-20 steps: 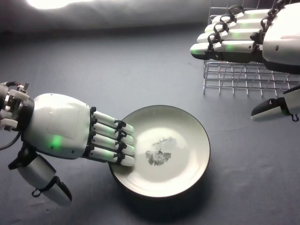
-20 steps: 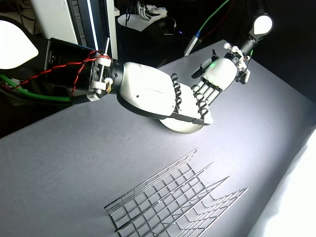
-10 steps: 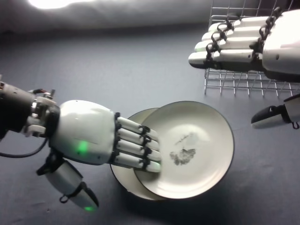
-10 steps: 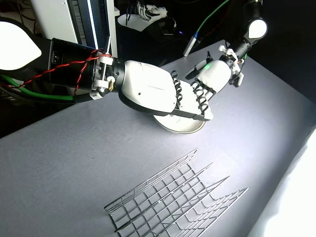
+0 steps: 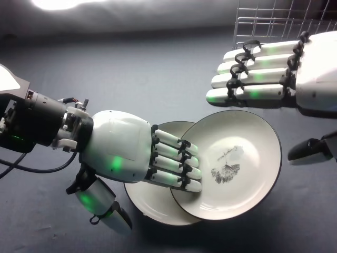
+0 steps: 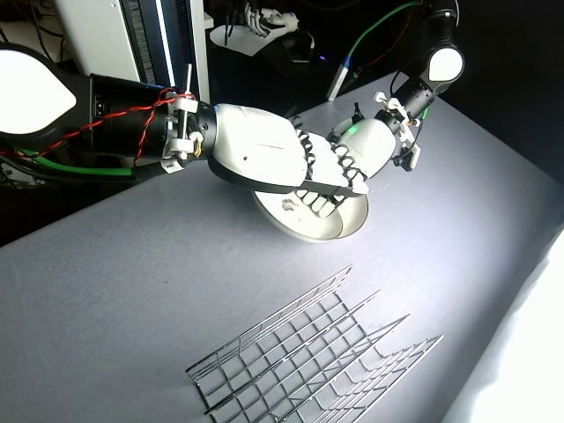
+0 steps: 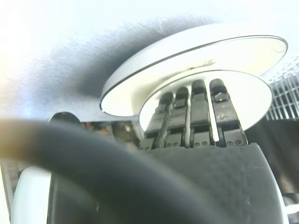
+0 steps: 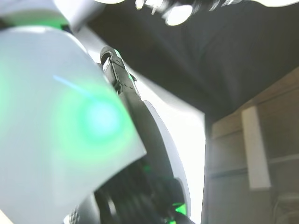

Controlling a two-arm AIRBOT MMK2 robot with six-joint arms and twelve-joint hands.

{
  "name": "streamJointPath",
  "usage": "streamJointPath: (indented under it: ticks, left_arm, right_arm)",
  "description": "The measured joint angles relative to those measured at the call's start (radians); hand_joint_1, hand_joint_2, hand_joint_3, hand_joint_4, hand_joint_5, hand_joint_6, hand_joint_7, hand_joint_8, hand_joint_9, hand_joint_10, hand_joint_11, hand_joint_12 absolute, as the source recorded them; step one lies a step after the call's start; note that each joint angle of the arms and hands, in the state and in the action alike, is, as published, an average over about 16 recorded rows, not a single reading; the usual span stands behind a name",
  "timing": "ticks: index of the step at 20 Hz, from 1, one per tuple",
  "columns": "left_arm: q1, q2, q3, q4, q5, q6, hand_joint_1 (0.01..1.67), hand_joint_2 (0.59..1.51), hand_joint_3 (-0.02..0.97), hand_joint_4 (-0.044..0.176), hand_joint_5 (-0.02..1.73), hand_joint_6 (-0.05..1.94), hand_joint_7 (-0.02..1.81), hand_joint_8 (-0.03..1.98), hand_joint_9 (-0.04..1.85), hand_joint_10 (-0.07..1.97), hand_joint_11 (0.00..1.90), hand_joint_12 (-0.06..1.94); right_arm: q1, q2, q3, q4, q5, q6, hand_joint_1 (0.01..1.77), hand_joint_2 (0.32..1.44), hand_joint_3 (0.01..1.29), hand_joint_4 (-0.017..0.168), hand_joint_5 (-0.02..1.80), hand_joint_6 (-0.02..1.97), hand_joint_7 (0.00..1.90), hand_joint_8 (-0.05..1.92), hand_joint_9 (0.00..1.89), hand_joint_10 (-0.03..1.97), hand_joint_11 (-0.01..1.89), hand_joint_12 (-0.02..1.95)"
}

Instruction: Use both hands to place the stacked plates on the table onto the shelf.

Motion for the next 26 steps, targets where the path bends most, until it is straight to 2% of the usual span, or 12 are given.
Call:
streamJointPath:
  ticks: [7,14,20,26]
  left_arm:
    - [-0.007,-0.009,0.004,0.003,0.002,-0.001,0.01,1.174,0.015,-0.009,0.0,-0.04,-0.01,-0.02,0.02,0.01,0.01,0.01]
    - [-0.011,-0.012,0.013,0.008,-0.003,-0.003,0.01,1.173,0.015,-0.009,0.0,-0.04,-0.01,-0.02,0.02,0.01,0.01,0.01]
    - [-0.014,-0.014,0.019,0.012,-0.007,-0.004,0.01,1.173,0.015,-0.009,0.0,-0.03,-0.01,-0.02,0.02,0.01,0.01,0.01]
    - [-0.016,-0.015,0.02,0.014,-0.008,-0.004,0.01,1.173,0.015,-0.009,0.0,-0.03,-0.01,-0.02,0.02,0.01,0.01,0.01]
  right_arm:
    - [-0.072,0.024,-0.009,-0.046,0.087,0.0,1.1,1.05,0.02,0.003,0.05,0.03,0.05,0.01,0.06,0.01,0.02,0.38]
    - [-0.126,0.027,-0.018,-0.063,0.114,0.001,1.24,1.04,0.01,0.002,0.07,0.03,0.11,0.01,0.14,0.02,0.02,0.74]
    - [-0.154,0.006,-0.013,-0.074,0.107,0.001,1.25,1.04,0.02,0.002,0.07,0.03,0.13,0.01,0.17,0.03,0.02,0.81]
    - [-0.177,-0.036,0.022,-0.083,0.098,0.001,1.24,1.05,0.02,0.001,0.1,0.03,0.16,0.01,0.2,0.03,0.02,0.85]
